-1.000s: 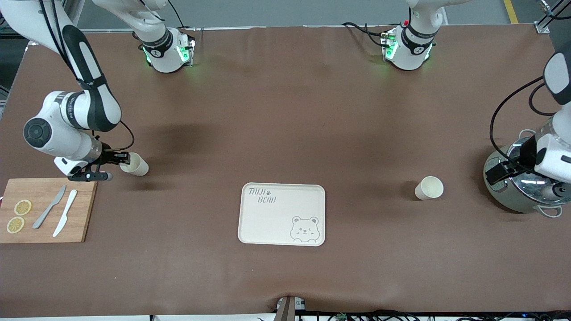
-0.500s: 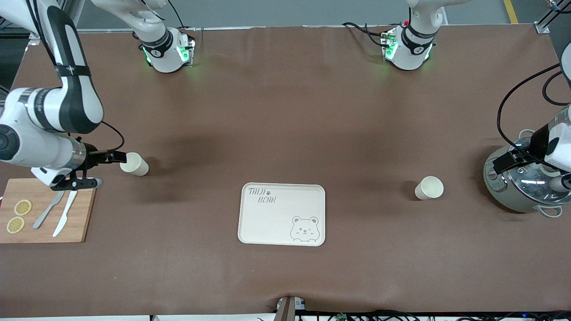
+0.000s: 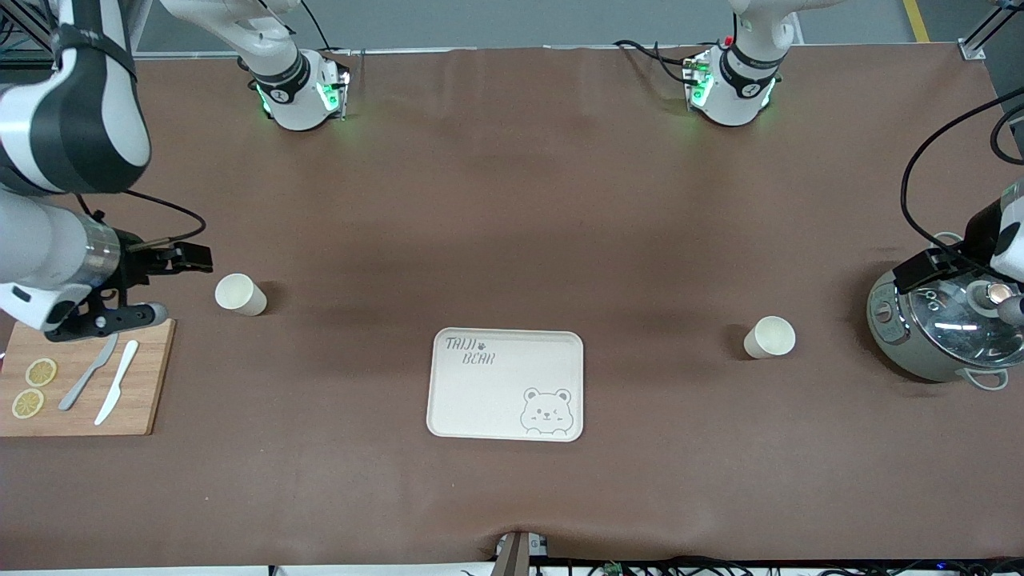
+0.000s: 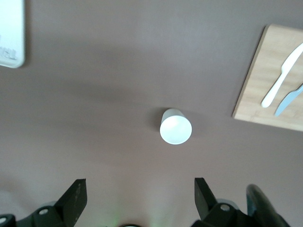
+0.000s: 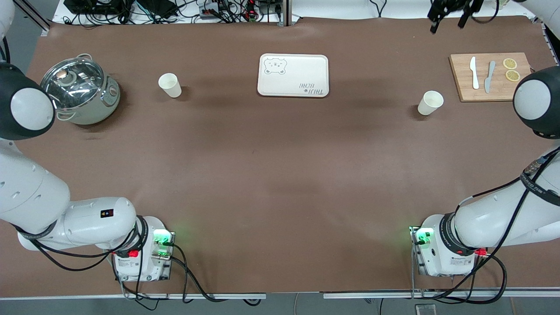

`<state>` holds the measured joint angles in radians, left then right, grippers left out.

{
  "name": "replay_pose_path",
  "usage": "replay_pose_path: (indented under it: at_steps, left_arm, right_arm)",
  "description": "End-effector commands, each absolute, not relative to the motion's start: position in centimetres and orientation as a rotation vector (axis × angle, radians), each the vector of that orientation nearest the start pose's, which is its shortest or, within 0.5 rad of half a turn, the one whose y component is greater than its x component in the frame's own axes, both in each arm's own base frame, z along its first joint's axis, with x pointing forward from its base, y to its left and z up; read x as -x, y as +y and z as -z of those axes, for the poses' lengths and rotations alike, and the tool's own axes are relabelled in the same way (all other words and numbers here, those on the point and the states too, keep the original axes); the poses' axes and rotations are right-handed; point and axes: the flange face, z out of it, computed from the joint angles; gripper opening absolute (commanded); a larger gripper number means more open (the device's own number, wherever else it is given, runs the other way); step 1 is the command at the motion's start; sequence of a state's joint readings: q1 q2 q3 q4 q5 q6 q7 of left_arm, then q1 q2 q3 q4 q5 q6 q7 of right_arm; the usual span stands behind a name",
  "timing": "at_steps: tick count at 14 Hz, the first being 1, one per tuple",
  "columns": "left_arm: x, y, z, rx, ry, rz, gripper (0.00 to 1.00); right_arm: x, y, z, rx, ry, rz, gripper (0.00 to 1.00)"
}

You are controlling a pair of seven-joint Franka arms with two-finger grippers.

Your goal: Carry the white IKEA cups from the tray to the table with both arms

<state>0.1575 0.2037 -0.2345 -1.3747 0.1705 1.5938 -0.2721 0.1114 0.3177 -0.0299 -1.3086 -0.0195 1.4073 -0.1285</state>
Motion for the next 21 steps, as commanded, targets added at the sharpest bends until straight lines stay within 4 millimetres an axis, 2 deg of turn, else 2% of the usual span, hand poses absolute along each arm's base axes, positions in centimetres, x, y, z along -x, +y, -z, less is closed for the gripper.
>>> replay_pose_path:
  at_steps: [1, 3, 5, 6, 9, 11, 14, 16, 17, 18, 21]
  left_arm:
    - [-60.4, -2.0, -61.7, 2.992, -0.246, 0.024, 1.0]
    - [-60.1, -2.4, -61.6, 2.997, -0.17, -0.001, 1.0]
    - [-60.2, -2.7, -61.6, 3.001, -0.151, 0.001, 1.0]
    - [-60.2, -3.2, -61.6, 3.002, -0.133, 0.002, 1.0]
    - [-60.0, -5.3, -61.7, 3.009, -0.084, 0.008, 1.0]
    - [-59.8, -5.4, -62.1, 3.011, -0.073, 0.017, 1.0]
    - [-58.1, -5.9, -64.9, 3.071, -0.072, 0.088, 1.0]
    - [-57.0, -6.6, -65.3, 3.079, -0.066, 0.091, 1.0]
    - [-56.2, -7.0, -65.5, 3.071, -0.053, 0.091, 1.0]
    - [-55.6, -5.4, -65.4, 3.075, -0.081, 0.079, 1.0]
    - [-53.6, -5.0, -65.0, 3.082, -0.034, 0.06, 1.0]
  right_arm:
    - [-61.9, 7.3, -60.1, 3.179, -0.383, -0.251, 1.0]
    - [-59.4, 7.9, -64.1, 3.17, -0.401, -0.164, 1.0]
    - [-57.1, 7.9, -65.6, 3.177, -0.395, -0.17, 1.0]
    - [-55.9, 7.3, -66.2, 3.178, -0.354, -0.162, 1.0]
    - [-54.5, 5.9, -66.6, 3.173, -0.315, -0.143, 1.0]
    - [-53.8, 2.7, -66.4, 3.147, -0.223, -0.129, 1.0]
    - [-51.0, 2.1, -67.3, 3.129, -0.212, -0.029, 1.0]
    - [-51.0, 2.0, -66.6, 3.129, -0.21, -0.041, 1.0]
    - [-51.0, 1.4, -66.4, 3.128, -0.188, -0.045, 1.0]
    - [-51.0, 1.6, -66.3, 3.128, -0.198, -0.05, 1.0]
    - [-51.1, 0.7, -66.4, 3.129, -0.171, -0.055, 1.0]
